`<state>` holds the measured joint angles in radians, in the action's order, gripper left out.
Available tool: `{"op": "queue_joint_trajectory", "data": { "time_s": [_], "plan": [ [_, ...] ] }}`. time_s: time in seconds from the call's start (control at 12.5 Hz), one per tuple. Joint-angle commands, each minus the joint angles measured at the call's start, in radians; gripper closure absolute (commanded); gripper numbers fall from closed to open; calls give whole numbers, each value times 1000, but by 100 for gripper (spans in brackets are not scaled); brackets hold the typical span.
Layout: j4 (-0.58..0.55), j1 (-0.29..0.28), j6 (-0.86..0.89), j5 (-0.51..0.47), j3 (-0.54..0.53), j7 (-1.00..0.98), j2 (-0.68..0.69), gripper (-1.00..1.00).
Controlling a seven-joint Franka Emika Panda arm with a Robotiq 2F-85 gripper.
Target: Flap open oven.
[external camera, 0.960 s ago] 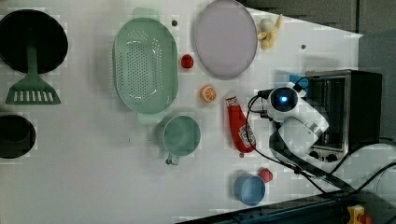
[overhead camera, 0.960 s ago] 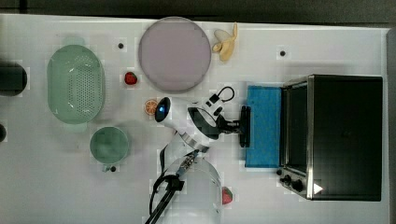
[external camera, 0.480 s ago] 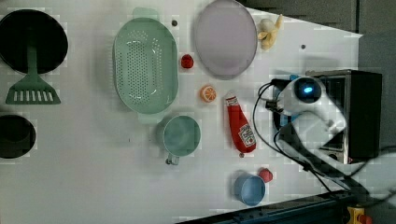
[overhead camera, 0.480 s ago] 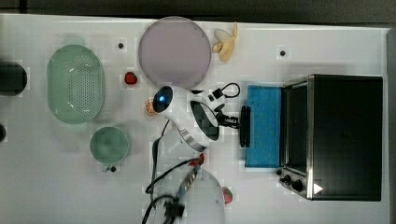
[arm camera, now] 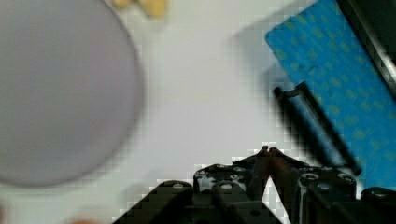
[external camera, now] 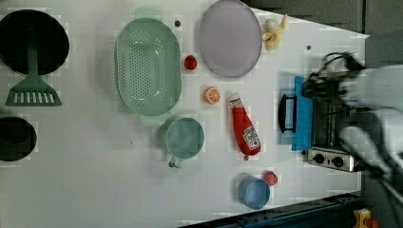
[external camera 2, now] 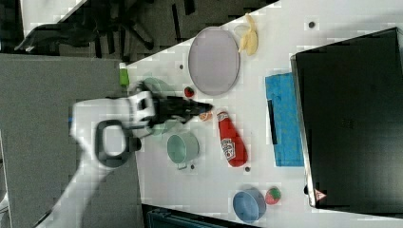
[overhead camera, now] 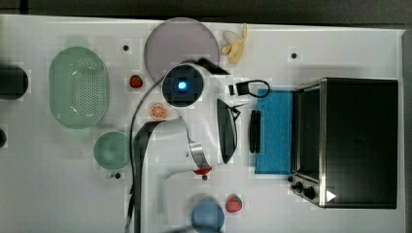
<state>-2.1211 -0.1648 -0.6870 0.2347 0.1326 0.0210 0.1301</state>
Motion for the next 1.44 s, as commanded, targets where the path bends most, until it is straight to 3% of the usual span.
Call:
{"op": "queue_joint_trajectory", "data": {
  "time_s": [0.08,0.4,0.72,1.44],
  "plan": [
    [26,10,107,-168,39,45,-105,65],
    [88,10,357,-189,61,105,-273,65],
    [172,6,612,-189,46,125,-354,65],
    [188,7,614,-189,46,125,-351,65]
  ]
}}
